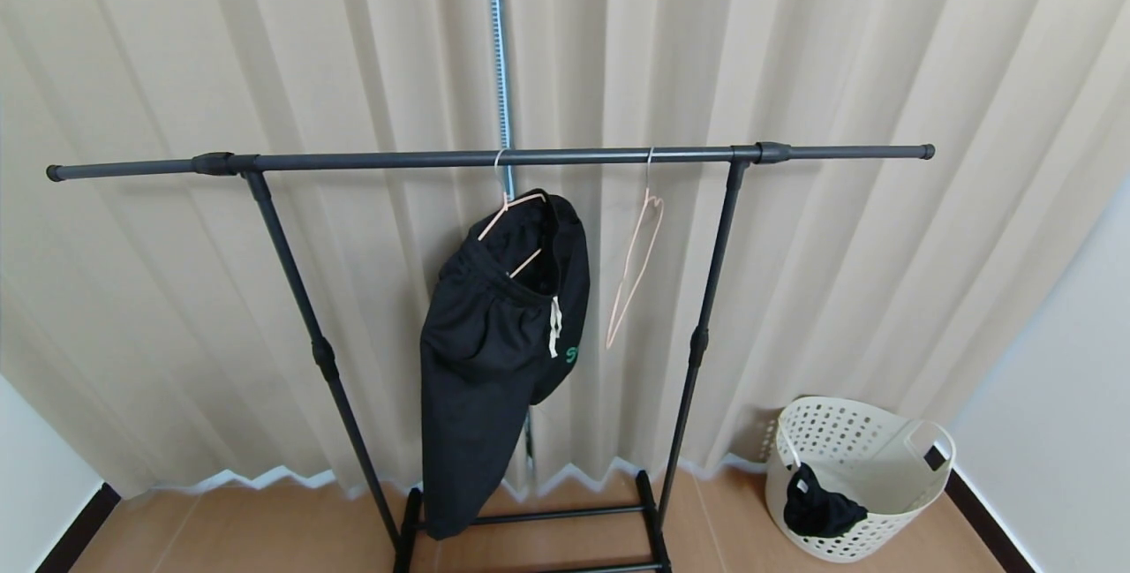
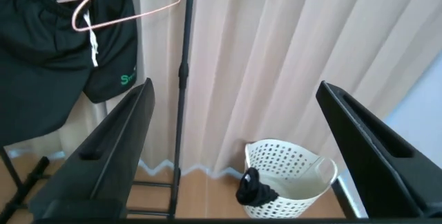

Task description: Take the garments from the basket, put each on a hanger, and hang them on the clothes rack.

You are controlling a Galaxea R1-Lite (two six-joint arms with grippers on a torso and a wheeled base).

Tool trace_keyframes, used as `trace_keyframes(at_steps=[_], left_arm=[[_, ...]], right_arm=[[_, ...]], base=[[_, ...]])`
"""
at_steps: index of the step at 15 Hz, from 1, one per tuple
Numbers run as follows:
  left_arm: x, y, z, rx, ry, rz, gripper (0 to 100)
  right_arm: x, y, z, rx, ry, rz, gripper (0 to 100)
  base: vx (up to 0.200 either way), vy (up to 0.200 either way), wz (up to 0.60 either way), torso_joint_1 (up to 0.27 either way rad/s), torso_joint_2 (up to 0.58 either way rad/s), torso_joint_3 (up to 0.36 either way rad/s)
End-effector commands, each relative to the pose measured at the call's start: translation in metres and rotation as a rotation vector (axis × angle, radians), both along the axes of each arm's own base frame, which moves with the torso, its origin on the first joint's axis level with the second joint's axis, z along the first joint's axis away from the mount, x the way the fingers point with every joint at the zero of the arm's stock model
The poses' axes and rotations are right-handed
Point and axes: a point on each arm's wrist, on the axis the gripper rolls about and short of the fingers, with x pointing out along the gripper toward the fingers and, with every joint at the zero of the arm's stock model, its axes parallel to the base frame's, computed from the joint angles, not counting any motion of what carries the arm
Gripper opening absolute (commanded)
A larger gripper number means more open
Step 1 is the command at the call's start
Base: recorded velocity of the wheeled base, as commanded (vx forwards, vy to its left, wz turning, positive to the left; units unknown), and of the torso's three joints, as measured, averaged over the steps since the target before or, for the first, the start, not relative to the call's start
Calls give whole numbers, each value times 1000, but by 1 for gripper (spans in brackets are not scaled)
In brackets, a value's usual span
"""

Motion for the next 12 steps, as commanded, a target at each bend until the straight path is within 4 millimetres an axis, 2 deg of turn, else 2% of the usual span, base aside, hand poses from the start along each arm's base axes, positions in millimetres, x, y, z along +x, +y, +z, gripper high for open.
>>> trace_keyframes(at_steps=[1,7,12], left_arm=[[0,0,0,-7,3,-12,100],[0,0,0,-6,2,-17,100],[0,0,0,-7,2,-17,100]], right_arm=[[-1,0,0,8,-7,7,100],[-1,0,-1,6,-6,25,100],[-1,0,-1,6,-6,25,100]], base=[[0,0,0,0,0,0],[0,0,0,0,0,0],[0,0,0,-125,289,156]])
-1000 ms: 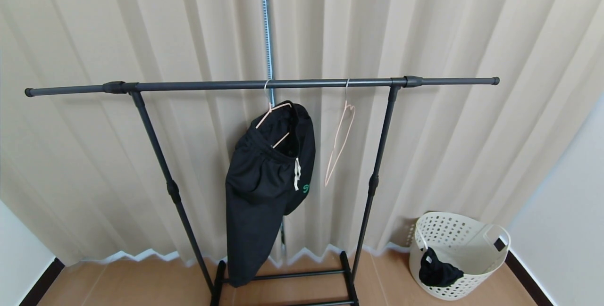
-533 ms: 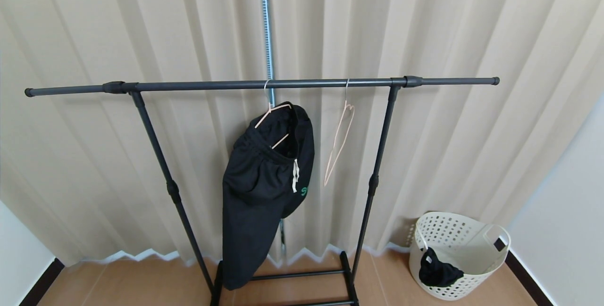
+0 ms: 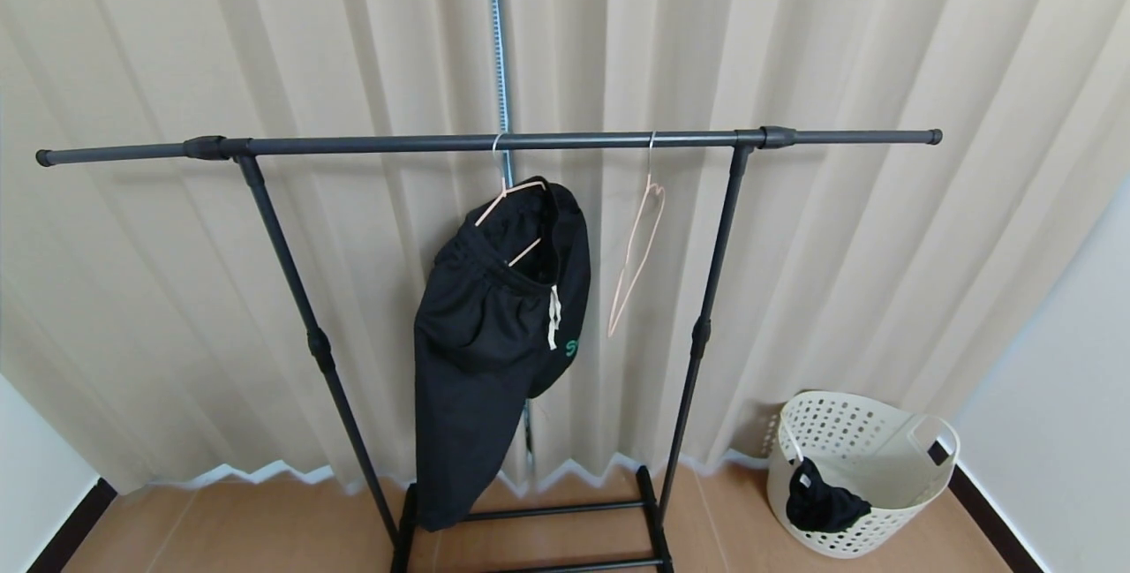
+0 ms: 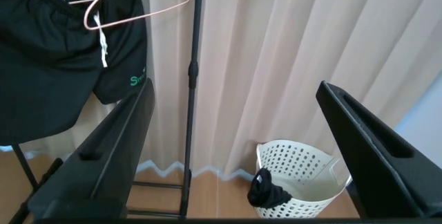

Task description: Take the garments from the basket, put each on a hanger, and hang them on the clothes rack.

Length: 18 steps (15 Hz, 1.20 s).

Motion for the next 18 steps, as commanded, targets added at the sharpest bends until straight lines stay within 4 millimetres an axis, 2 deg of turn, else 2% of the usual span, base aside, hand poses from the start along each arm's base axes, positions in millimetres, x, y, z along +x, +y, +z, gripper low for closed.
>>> trace_keyframes(at_steps=[1,9,18], left_arm=[[0,0,0,0,1,0,100],[0,0,0,0,1,0,100],[0,0,0,0,1,0,100]], right_arm=[[0,0,0,-1,2,1,100],[0,0,0,-1,0,1,100],[0,0,0,-1,0,1,100]], base=[[0,0,0,-149,354,198],[0,0,0,-165,389,218],[0,0,0,-215,542,326]])
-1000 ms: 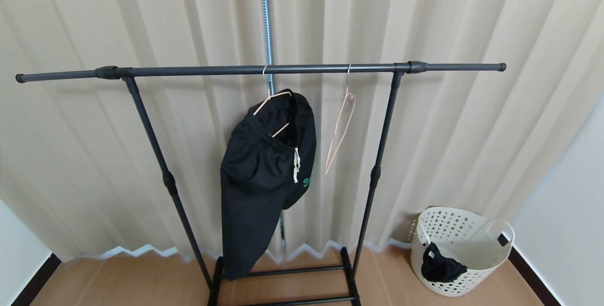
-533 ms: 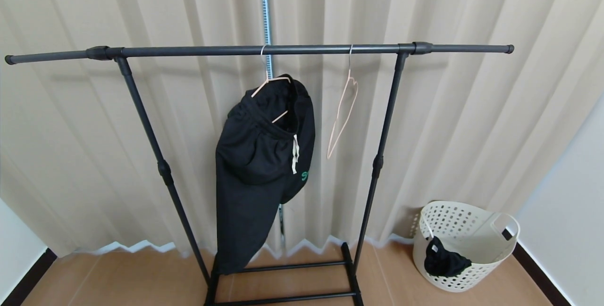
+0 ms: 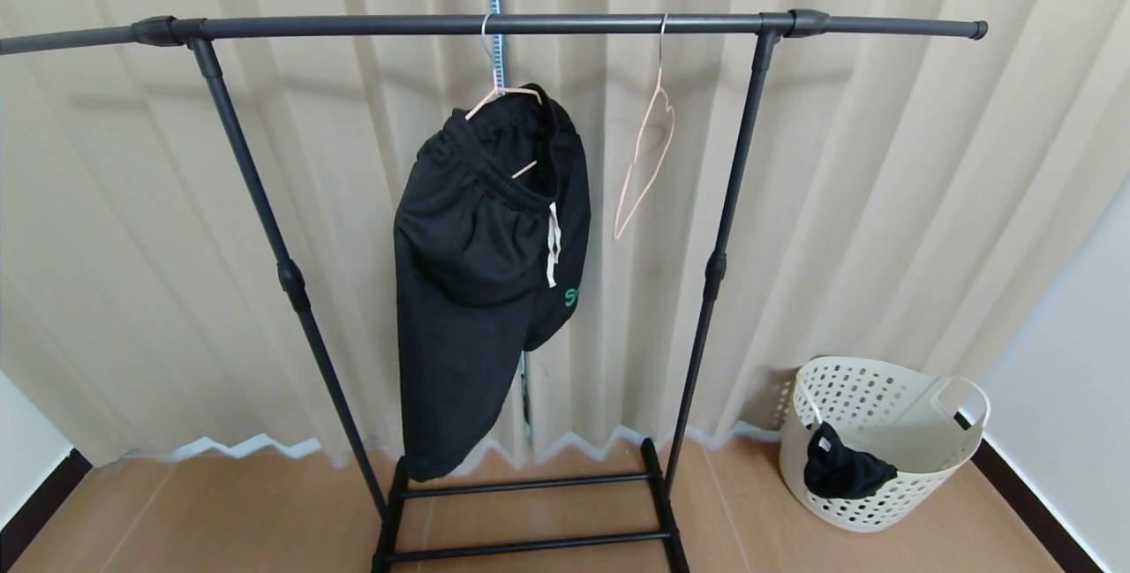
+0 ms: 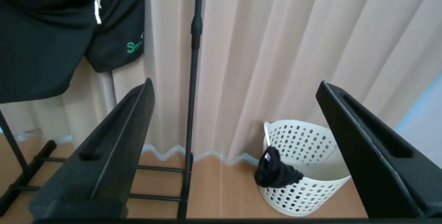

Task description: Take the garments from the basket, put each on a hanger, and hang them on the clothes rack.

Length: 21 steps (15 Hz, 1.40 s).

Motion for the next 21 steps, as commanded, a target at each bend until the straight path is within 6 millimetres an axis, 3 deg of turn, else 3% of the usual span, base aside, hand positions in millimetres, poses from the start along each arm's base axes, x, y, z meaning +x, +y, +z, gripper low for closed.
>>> trace_keyframes(at_steps=[1,12,18,21], left_arm=[[0,0,0,1,2,0,100],[0,0,0,-1,2,1,100],[0,0,0,-1,2,1,100],[0,0,0,-1,2,1,100]], right_arm=[[0,0,0,0,2,1,100],[0,0,0,1,0,1,100],[0,0,0,1,0,1,100],[0,0,0,1,0,1,100]], base=[[0,0,0,-183,505,325],[0,0,0,-143,487,341],[0,0,0,-50,448,395],[0,0,0,-7,168,162]])
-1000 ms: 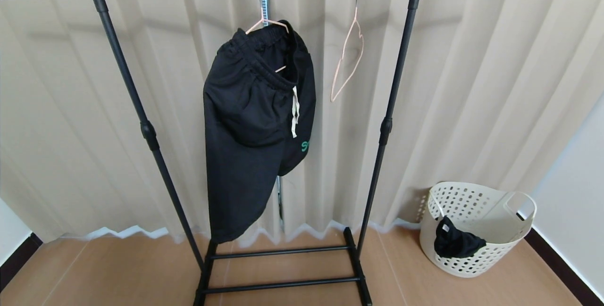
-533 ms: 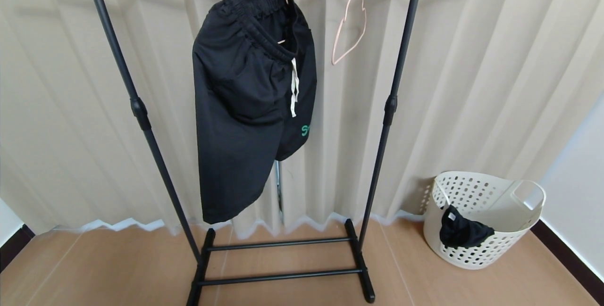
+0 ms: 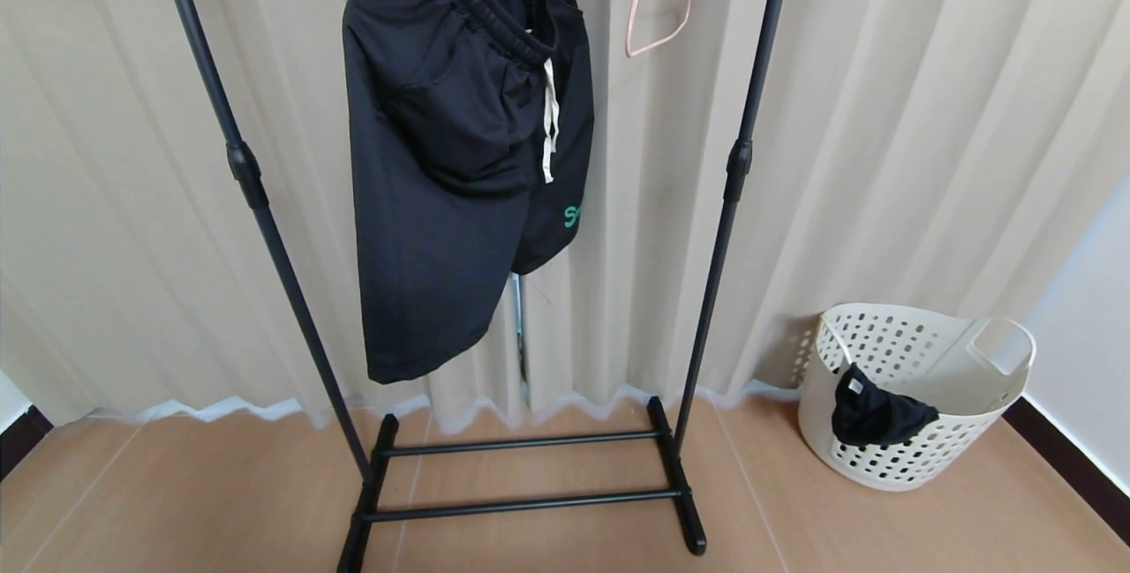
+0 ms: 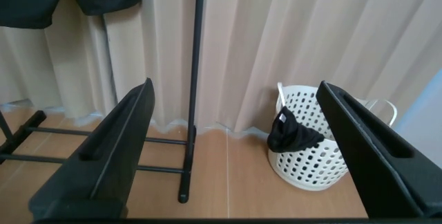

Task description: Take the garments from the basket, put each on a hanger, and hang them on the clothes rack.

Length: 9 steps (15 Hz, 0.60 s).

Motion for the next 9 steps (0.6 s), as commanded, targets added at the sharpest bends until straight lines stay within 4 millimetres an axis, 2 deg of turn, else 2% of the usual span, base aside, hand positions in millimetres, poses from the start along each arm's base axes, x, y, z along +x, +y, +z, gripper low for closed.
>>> trace_keyframes(at_steps=[1,7,8,9], left_arm=[[0,0,0,0,2,-1,100],[0,0,0,2,2,-1,100],[0,0,0,2,2,-1,100],[0,0,0,2,3,1,100]], right_arm=[[0,0,0,0,4,1,100],[0,0,0,0,3,1,100],[0,0,0,0,3,1,100],[0,0,0,0,3,1,100]], base=[[0,0,0,7,71,71],[0,0,-600,2,14,14],[0,0,0,0,0,0],[0,-200,0,-2,-2,2]])
